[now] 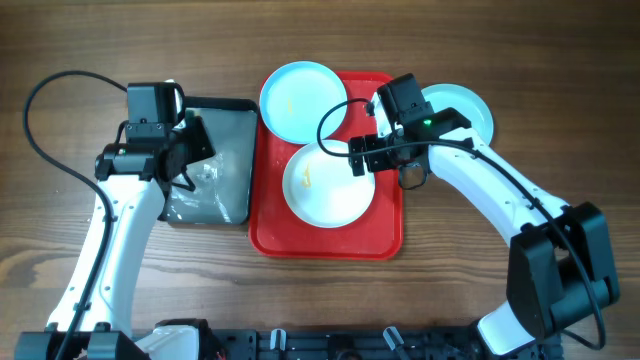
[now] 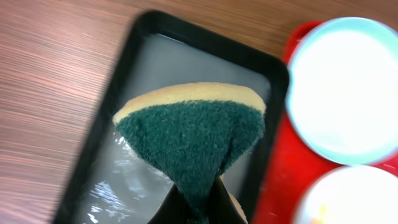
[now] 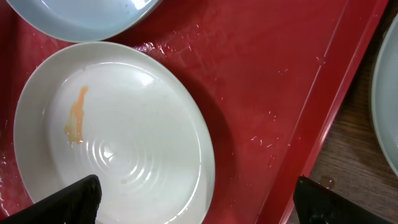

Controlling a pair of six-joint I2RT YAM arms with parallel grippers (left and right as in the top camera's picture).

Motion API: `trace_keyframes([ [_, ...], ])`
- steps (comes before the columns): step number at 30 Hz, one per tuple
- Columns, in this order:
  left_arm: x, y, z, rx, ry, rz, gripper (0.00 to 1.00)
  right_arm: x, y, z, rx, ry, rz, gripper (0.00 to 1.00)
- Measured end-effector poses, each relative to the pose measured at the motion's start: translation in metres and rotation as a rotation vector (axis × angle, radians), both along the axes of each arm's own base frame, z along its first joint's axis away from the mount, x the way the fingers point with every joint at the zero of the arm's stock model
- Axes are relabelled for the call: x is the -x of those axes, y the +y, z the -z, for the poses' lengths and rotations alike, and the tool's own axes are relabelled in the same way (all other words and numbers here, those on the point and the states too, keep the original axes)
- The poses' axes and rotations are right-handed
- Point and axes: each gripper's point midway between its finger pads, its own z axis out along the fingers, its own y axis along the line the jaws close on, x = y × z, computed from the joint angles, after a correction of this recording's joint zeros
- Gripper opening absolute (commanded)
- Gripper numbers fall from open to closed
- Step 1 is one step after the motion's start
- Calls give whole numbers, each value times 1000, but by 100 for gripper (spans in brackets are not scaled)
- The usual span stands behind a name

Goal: Clean dirty plates on tray and stack at the side
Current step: 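Wipe the sponge around the black basin with the left gripper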

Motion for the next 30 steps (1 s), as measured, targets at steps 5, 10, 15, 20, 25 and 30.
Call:
trace_keyframes([
  [5, -8, -13, -6, 45, -42, 66, 4, 0, 0, 0, 0, 0, 0, 100],
  [10, -5, -9, -4, -6, -27, 100, 4, -2, 1, -1, -3, -7, 0, 100],
  [15, -4, -1, -2, -53, -19, 82, 4, -3, 1, -1, -5, -11, 0, 100],
  [20, -4, 1, 3, -61, -22, 76, 4, -2, 1, -1, -5, -11, 0, 100],
  [25, -1, 1, 12, -60, -13, 74, 4, -3, 1, -1, -5, -12, 0, 99],
  [30, -1, -12, 12, -65, -18, 105, 4, -3, 1, -1, -5, -12, 0, 99],
])
